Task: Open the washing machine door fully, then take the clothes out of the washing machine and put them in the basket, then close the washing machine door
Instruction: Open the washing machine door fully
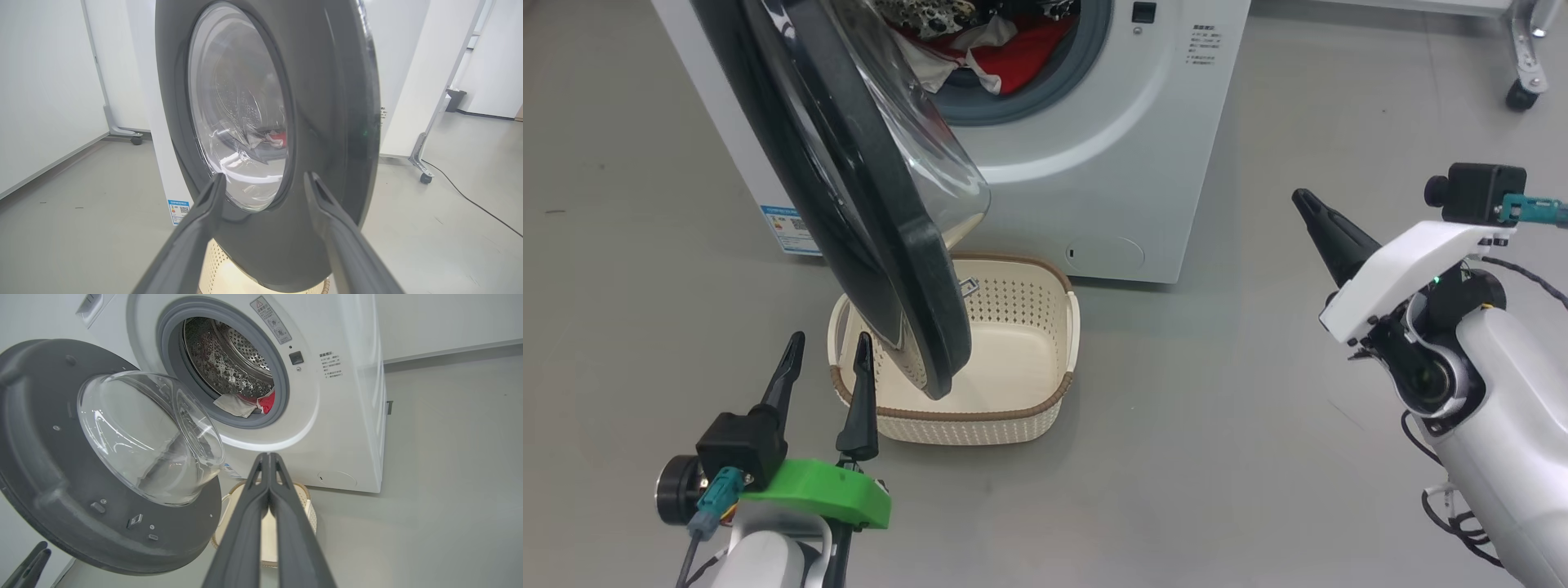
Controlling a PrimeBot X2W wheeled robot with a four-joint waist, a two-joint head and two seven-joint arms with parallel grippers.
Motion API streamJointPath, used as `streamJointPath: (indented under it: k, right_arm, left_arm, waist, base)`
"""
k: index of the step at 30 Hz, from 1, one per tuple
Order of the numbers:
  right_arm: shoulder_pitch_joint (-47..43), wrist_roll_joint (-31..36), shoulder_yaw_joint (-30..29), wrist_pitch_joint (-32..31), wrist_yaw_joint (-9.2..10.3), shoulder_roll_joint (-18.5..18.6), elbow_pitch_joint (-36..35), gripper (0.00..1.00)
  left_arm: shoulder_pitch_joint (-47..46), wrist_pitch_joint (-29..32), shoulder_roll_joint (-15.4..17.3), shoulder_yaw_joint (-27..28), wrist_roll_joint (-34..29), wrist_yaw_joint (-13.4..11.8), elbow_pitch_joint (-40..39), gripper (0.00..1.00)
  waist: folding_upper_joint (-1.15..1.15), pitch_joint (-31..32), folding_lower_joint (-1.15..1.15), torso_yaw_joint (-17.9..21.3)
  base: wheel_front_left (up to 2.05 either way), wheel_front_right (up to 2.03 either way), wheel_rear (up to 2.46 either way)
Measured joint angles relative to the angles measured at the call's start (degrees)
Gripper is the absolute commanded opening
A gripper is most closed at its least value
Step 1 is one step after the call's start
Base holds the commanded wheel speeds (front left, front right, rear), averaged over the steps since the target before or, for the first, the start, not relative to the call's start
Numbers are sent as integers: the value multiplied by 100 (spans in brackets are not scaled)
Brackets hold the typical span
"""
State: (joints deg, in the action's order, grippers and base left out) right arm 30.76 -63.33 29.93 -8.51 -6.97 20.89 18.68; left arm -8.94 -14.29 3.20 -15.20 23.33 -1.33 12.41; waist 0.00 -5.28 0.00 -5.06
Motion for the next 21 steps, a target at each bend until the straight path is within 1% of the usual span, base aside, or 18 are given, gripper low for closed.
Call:
streamJointPath:
  k: [5,11,13,16,17,18,21]
  right_arm:
    - [-337,795,205,733,0,247,-230,0]
    - [-866,1272,165,1537,14,417,-389,0]
    - [-1022,1456,171,1749,67,481,-443,0]
    - [-1259,1518,111,2049,237,482,-441,0]
    - [-1341,1548,118,2129,286,472,-436,44]
    - [-1410,1635,143,2202,314,477,-435,100]
    - [-1618,1692,156,2212,372,427,-445,100]
  left_arm:
    - [103,0,-4,57,-41,12,-2,100]
    - [182,0,-8,74,-49,64,3,100]
    - [197,0,-9,77,-74,70,10,100]
    - [204,0,-12,141,-74,70,13,100]
    - [218,0,-11,179,-75,70,13,100]
    - [243,0,-10,204,-75,70,13,100]
    - [350,0,-11,224,-75,115,40,100]
  waist:
    - [0,121,0,232]
    - [0,254,0,407]
    - [0,282,0,436]
    - [0,316,0,466]
    - [0,332,0,479]
    - [0,346,0,495]
    - [0,388,0,544]
  base:
    - [0,0,0]
    - [0,0,0]
    - [0,0,0]
    - [0,0,0]
    - [0,0,0]
    - [0,0,0]
    - [0,0,0]
